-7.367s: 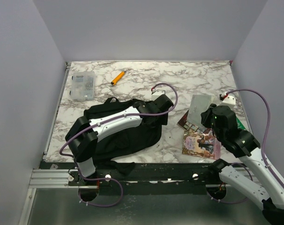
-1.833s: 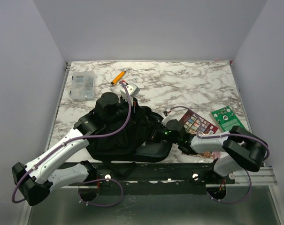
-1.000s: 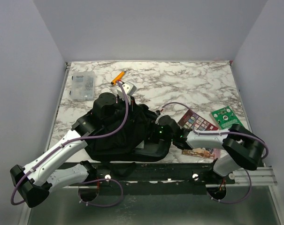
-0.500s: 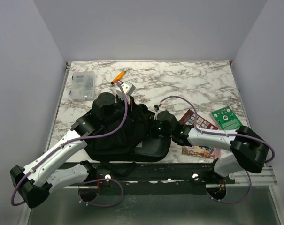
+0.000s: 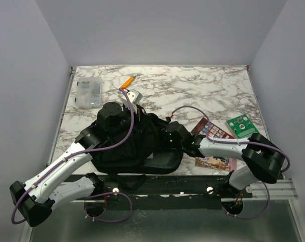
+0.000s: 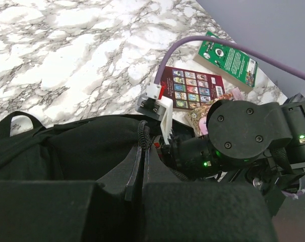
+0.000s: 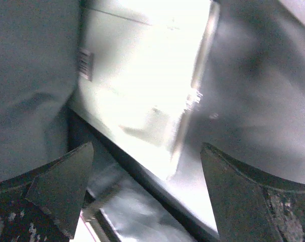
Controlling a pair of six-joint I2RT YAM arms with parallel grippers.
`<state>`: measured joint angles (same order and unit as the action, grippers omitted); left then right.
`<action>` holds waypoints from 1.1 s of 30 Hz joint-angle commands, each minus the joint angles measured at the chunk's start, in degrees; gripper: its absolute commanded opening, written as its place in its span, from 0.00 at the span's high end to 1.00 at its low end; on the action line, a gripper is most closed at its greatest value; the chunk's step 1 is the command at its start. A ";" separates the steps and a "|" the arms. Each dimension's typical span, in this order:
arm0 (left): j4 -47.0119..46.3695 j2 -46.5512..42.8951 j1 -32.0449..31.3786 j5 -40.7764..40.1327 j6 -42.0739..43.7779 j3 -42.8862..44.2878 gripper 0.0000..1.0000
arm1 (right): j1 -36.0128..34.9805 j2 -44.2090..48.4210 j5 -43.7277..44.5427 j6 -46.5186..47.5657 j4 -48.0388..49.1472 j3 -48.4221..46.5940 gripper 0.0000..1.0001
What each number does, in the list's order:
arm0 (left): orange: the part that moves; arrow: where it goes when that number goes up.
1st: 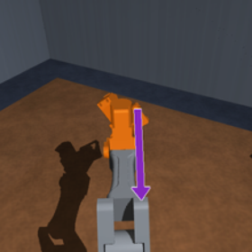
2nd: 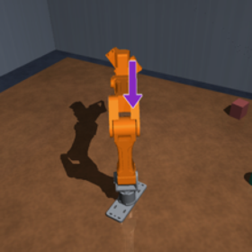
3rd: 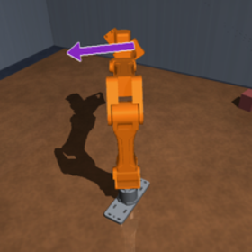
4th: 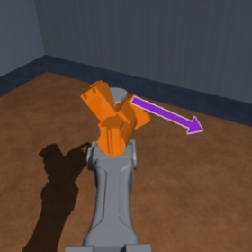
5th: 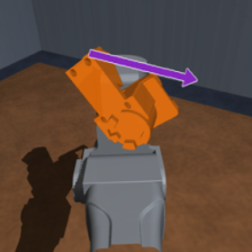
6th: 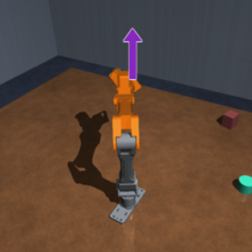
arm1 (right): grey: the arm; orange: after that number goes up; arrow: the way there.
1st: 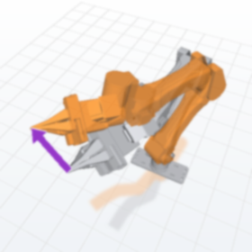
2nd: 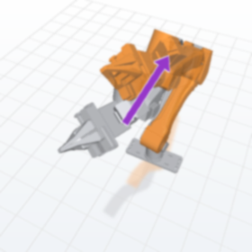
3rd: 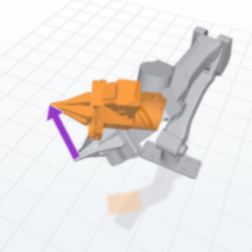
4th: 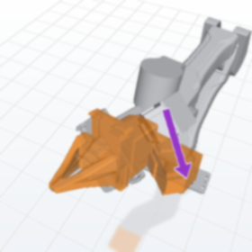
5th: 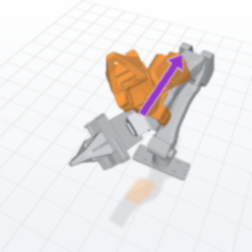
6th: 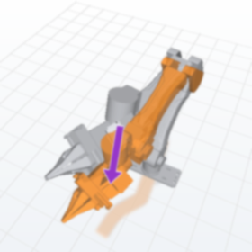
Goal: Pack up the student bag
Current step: Place the book in the student bag.
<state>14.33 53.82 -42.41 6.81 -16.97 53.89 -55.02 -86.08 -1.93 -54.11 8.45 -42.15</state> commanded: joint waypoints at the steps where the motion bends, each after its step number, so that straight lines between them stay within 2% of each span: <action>1: -4.28 -2.09 0.57 1.45 -1.12 -0.97 1.00 | -0.07 -0.92 0.05 -3.13 5.41 4.51 0.09; 5: -4.38 -2.24 0.56 1.71 -1.75 -1.49 1.00 | 0.01 -6.52 -4.04 -3.67 11.30 2.06 0.13; 10: -4.29 -1.62 0.65 1.98 -1.66 -1.51 1.00 | -0.01 -14.29 -10.34 -5.11 17.03 -4.30 0.25; 13: -3.96 -1.98 0.71 1.69 -1.71 -1.46 1.00 | 0.00 -15.51 -12.04 -5.24 19.61 -6.16 0.26; 17: -3.69 -2.79 0.80 0.89 -1.57 -2.23 1.00 | 0.05 -13.04 -10.16 -4.13 17.06 -5.39 0.26; 18: -3.69 -3.07 0.87 0.31 -1.36 -3.04 1.00 | 0.25 -8.07 -5.72 -2.26 9.34 -2.82 0.24; 22: -3.76 -2.95 1.18 -0.04 -1.27 -3.78 1.00 | 1.30 -0.31 0.68 1.76 -2.16 -0.94 0.17; 27: -3.51 -2.60 1.50 -0.64 -0.96 -4.60 1.00 | 1.45 10.92 11.73 9.14 -18.75 -3.26 0.06; 33: -3.01 -1.46 1.76 -1.46 -2.17 -5.76 1.00 | 1.67 17.97 20.25 13.05 -32.75 -8.04 0.04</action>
<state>12.93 52.05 -41.06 6.90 -18.20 49.28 -53.54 -71.50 8.47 -45.91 -9.93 -47.00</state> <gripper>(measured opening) 0.012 0.954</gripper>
